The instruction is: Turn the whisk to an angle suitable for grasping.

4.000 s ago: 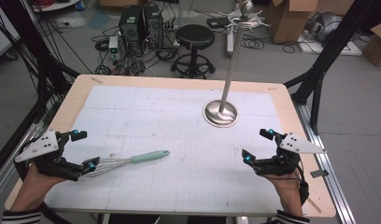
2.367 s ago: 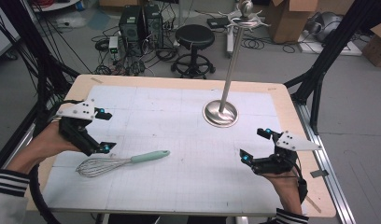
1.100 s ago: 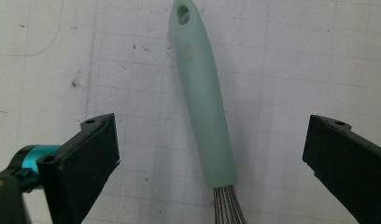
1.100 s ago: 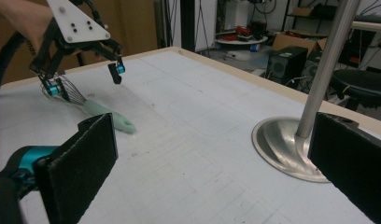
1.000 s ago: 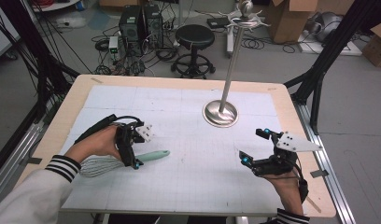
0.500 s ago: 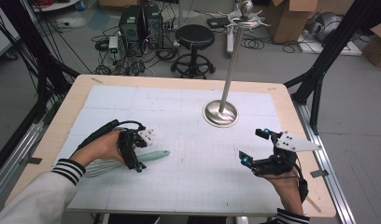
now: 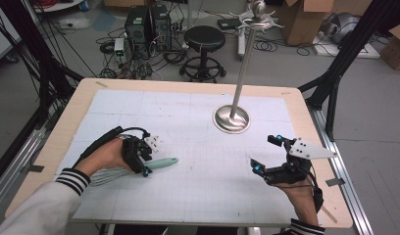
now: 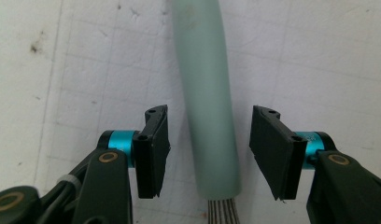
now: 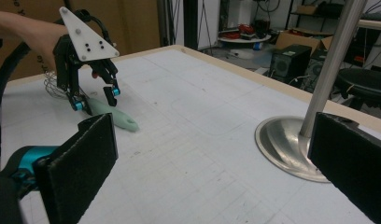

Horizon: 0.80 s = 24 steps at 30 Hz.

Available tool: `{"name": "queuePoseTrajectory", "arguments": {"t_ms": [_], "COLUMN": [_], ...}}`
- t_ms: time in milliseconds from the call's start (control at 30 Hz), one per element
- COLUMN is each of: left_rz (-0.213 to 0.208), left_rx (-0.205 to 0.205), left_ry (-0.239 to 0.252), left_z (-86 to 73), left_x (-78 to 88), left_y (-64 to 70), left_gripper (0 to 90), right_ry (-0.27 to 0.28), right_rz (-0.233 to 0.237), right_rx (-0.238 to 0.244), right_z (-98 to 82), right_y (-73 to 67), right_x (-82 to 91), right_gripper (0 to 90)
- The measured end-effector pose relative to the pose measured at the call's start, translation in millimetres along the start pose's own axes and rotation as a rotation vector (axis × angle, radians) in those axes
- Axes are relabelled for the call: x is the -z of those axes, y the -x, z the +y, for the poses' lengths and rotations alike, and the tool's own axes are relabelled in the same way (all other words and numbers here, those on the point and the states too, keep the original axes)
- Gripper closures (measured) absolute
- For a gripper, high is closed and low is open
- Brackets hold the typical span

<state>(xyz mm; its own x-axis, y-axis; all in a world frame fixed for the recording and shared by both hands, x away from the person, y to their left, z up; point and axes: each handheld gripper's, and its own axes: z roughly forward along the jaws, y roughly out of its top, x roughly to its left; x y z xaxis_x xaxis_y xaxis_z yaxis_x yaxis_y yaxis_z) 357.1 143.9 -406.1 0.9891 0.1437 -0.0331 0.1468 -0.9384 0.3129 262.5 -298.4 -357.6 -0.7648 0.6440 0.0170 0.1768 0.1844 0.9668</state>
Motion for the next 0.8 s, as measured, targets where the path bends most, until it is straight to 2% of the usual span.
{"name": "queuePoseTrajectory", "arguments": {"t_ms": [100, 167, 333, 433, 733, 800], "left_rz": [0.005, 0.001, 0.005, -0.011, -0.015, 0.005], "left_rx": [0.008, 0.008, 0.011, 0.011, 0.043, 0.027], "left_ry": [-0.004, -0.001, -0.022, -0.019, -0.023, -0.036], "left_z": [-0.8, -0.5, -1.1, -0.9, -1.0, -1.5], "left_x": [-0.1, 1.4, -0.8, -1.0, -0.3, 1.4], "left_y": [-0.7, -0.9, -1.2, -1.6, -1.8, -2.3], "left_gripper": [49.5, 56.1, 58.3, 64.1, 67.3, 69.1], "right_ry": [0.001, 0.000, -0.003, -0.004, -0.005, -0.007], "right_rz": [0.000, 0.000, 0.002, 0.001, 0.000, -0.001], "right_rx": [0.000, -0.003, -0.005, -0.006, -0.006, -0.006], "right_z": [0.0, -0.4, -0.6, -0.5, -1.4, -1.5], "right_y": [0.1, 0.3, 0.1, -0.1, 0.3, 0.3], "right_x": [0.0, 0.0, -0.5, -0.5, -1.2, -1.4], "right_gripper": [0.6, 0.6, 0.6, 0.6, 0.6, 0.6]}}
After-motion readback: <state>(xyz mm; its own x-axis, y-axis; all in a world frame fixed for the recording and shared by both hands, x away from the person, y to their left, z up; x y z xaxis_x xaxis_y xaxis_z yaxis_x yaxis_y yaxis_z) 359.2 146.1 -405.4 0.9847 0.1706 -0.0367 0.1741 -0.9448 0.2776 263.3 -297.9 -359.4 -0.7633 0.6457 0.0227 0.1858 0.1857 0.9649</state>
